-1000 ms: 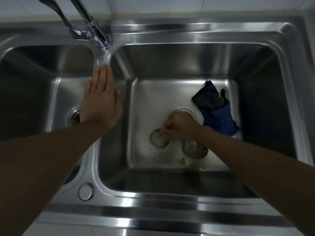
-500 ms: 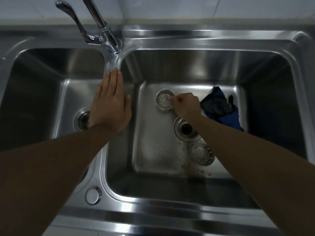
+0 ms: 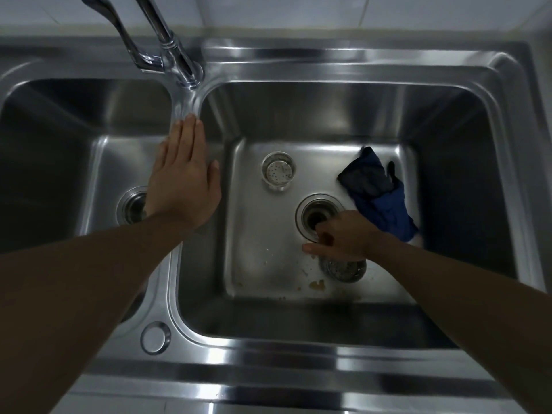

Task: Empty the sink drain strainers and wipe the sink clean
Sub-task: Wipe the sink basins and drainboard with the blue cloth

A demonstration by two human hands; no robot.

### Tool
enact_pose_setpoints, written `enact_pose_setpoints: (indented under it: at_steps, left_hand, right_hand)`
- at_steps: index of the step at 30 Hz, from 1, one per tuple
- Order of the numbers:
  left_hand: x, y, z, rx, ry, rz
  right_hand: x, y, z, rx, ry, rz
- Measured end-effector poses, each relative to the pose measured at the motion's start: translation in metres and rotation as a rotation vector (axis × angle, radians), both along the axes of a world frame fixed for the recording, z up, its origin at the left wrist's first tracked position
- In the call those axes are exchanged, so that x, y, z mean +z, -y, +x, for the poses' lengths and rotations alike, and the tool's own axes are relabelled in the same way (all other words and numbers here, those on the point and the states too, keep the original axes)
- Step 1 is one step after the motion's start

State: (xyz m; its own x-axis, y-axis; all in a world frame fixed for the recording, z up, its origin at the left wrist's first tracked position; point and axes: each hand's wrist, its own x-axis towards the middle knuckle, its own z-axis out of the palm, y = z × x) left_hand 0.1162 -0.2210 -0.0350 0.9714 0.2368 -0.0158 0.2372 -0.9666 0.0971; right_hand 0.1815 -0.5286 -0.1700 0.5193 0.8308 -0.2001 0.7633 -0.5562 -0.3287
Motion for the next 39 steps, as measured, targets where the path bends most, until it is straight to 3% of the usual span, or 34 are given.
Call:
enact_pose_setpoints:
  at_steps: [4,7,11,18,22,31,35,39]
  left_hand:
    - [-0.001,-0.001,0.0,-0.001,0.006,-0.005]
    - [-0.001,0.001,0.0,0.001,0.008,-0.005]
    - [0.001,0.0,0.0,-0.008,0.005,-0.007]
    - [-0.001,0.001,0.0,-0.007,0.004,0.001]
    - [-0.002,0.0,0.001,-0.002,0.009,0.007]
    - [-0.002,-0.002,0.0,-0.004,0.007,0.007]
    - [-0.002,-0.002,0.0,-0.006,0.006,0.003]
    - [-0.002,-0.001,0.0,-0.008,0.011,0.008]
  right_hand:
    - [-0.01,0.001,-0.006,-0.054,-0.046,0.034]
    - [-0.012,-0.007,0.003,-0.306,-0.203,0.118]
    - [-0.003,-0.024,0.034,-0.699,-0.182,0.324]
    - [0.005,-0.066,0.093,-1.257,-0.208,0.419]
    - [0.003,-0.08,0.102,-1.392,-0.218,0.354]
    - [0.006,-0.07,0.103,-1.323,-0.186,0.276]
    - [0.009,-0.037,0.084,-1.032,0.051,0.304]
    - [0.0,0.013,0.053,-0.604,0.19,0.002]
